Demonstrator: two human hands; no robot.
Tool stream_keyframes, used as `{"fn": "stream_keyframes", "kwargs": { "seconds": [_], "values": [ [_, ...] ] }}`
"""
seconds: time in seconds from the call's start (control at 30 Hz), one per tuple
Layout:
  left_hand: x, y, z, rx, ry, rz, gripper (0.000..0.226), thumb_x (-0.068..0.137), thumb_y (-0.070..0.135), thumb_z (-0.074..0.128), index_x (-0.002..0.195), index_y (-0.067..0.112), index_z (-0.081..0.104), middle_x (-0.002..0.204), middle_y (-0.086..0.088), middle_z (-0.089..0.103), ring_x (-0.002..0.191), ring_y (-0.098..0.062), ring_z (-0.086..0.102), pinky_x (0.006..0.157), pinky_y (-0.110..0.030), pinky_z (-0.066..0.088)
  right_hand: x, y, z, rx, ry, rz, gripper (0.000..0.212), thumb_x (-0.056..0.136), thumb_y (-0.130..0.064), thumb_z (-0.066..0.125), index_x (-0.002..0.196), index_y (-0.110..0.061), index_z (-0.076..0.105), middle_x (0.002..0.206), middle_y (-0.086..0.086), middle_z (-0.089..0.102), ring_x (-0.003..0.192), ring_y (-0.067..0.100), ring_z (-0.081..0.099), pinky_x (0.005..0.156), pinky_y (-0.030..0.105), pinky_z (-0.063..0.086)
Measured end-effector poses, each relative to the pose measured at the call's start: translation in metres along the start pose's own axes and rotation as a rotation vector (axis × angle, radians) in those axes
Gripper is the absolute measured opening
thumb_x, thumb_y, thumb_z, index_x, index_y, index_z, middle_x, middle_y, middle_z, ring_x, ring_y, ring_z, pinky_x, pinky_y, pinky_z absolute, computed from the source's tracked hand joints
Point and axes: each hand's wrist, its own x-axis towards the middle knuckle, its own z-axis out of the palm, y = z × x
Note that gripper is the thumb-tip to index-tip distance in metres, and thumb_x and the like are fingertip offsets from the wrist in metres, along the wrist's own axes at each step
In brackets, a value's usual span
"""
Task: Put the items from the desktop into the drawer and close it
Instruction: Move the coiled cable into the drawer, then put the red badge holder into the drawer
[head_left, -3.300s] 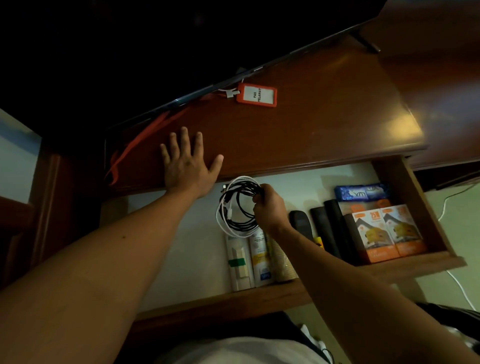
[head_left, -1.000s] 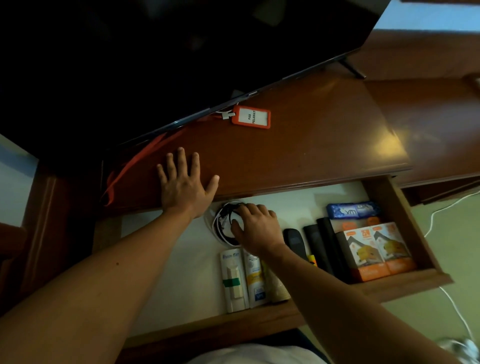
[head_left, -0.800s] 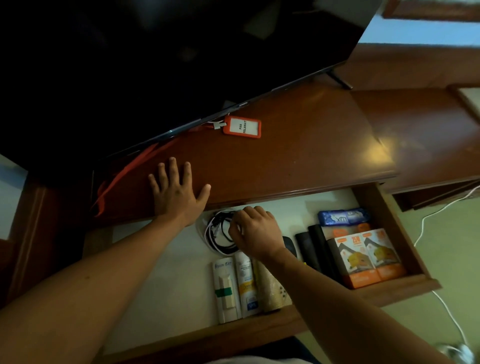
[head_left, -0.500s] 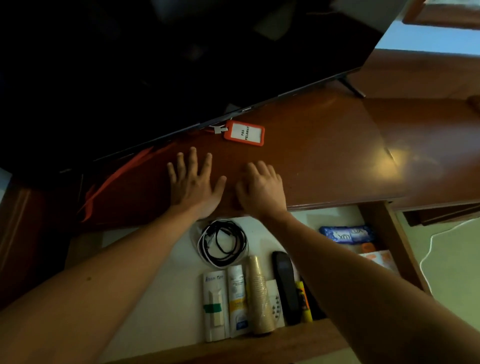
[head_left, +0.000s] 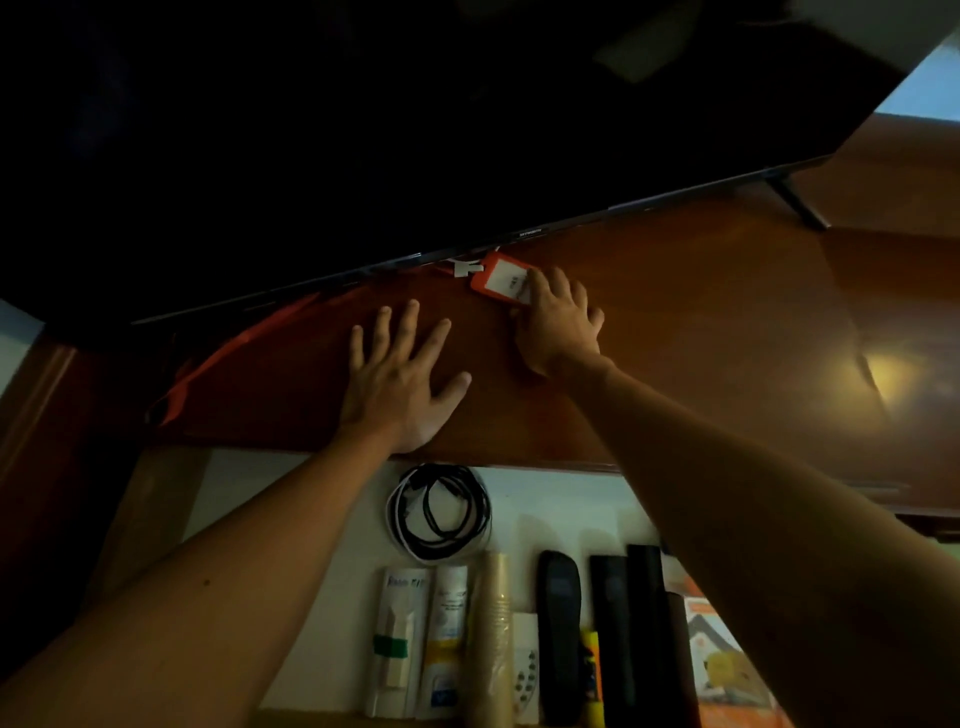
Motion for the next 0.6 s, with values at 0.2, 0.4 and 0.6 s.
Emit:
{"fn": "stream_keyframes", "kwargs": {
  "seconds": [0.2,0.4,0.6],
  "values": [
    [-0.002,0.001,-0.001,-0.054,0.032,-0.012,0.080,0.089,0.077,0.024,0.158,0.037,0.021,0.169,-0.004,0.007,0.155,-0.030,0.001,0.123,-0.055,-0.001,-0.022,0.010,-0.012,-0.166,-0.022,-0.044,0.058,0.097,-0.046,0.053,0.147,-0.022,0.038,0.148,0.012,0.032,0.134,0.037,0.032,0.109,0.058,0.033],
    [-0.022,0.007,0.001,-0.207,0.146,-0.044,0.061,0.096,0.053,0.040,0.148,0.022,0.048,0.164,-0.007,0.030,0.153,-0.030,0.018,0.123,-0.054,0.011,-0.079,0.016,-0.019,-0.323,0.032,-0.216,0.041,0.102,-0.026,0.045,0.141,-0.012,0.041,0.136,0.016,0.051,0.117,0.040,0.054,0.092,0.050,0.051],
    [-0.053,0.031,-0.012,-0.390,0.061,-0.094,0.057,0.095,0.037,0.060,0.149,0.028,0.044,0.164,0.000,0.030,0.153,-0.027,0.017,0.123,-0.054,0.011,-0.129,0.010,-0.032,-0.029,0.076,-0.059,0.015,0.103,-0.021,0.045,0.116,-0.013,0.047,0.103,0.005,0.062,0.079,0.023,0.064,0.071,0.041,0.058]
  ]
}}
